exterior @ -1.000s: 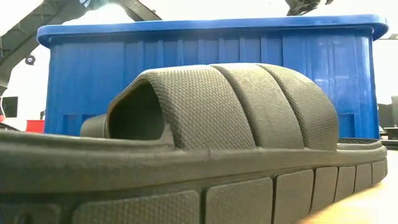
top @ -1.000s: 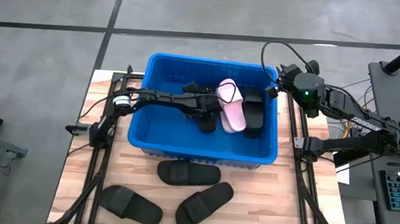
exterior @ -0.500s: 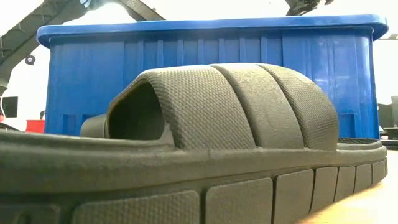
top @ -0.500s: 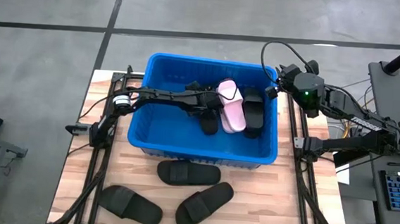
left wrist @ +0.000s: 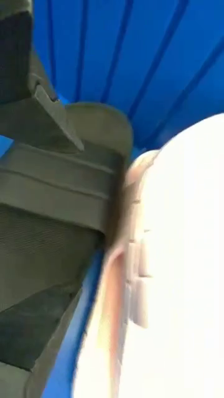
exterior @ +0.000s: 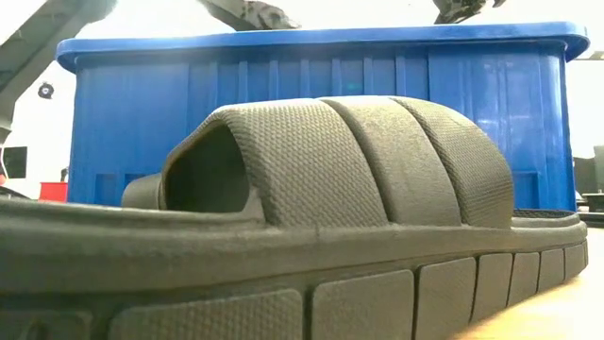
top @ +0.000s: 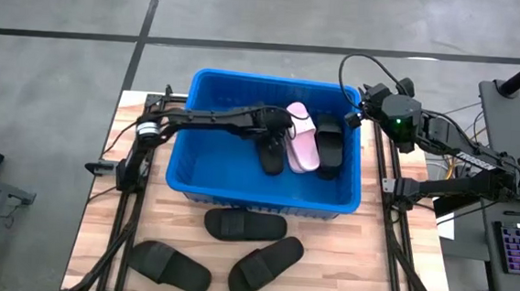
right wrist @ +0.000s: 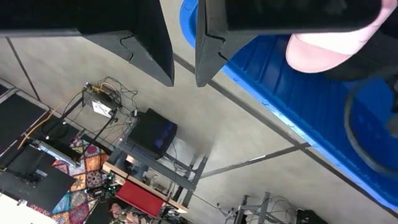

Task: Pick and place slides into bin
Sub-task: Put the black slide into the blue bin

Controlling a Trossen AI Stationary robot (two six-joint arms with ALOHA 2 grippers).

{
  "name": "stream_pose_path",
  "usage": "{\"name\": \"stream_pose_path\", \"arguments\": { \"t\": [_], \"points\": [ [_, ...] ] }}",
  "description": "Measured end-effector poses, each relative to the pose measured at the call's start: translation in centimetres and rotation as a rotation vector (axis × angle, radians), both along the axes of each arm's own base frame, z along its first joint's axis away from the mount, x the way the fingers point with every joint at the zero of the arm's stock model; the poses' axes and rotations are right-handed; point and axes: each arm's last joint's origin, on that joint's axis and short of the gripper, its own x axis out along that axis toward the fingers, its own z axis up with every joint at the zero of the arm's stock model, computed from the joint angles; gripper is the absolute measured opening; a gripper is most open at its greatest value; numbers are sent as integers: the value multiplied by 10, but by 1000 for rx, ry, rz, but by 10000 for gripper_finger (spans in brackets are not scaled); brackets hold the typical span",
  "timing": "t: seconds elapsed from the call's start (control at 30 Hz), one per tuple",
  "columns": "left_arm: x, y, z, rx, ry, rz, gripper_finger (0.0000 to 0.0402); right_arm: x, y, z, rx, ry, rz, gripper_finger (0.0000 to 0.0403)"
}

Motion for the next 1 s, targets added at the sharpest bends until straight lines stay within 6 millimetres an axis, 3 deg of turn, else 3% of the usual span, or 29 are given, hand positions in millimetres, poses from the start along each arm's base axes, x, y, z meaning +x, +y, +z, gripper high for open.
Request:
{"name": "stream_pose_path", "arguments": {
  "t": [0.23, 0.53, 0.73, 1.0],
  "points": [
    [-19, -14, 58, 9, -146, -43, 338, 0, 0, 0, 1, 2, -1, 57],
    [-54, -52, 128, -15, -363, -104, 338, 0, 0, -1, 2, 5, 0, 57],
    [-70, -79, 154, -48, -460, -123, 338, 1, 0, -3, -8, 48, 11, 57],
    [-77, -115, 165, -138, -530, -146, 338, 1, 0, -3, -1, 30, 6, 57]
  ]
}}
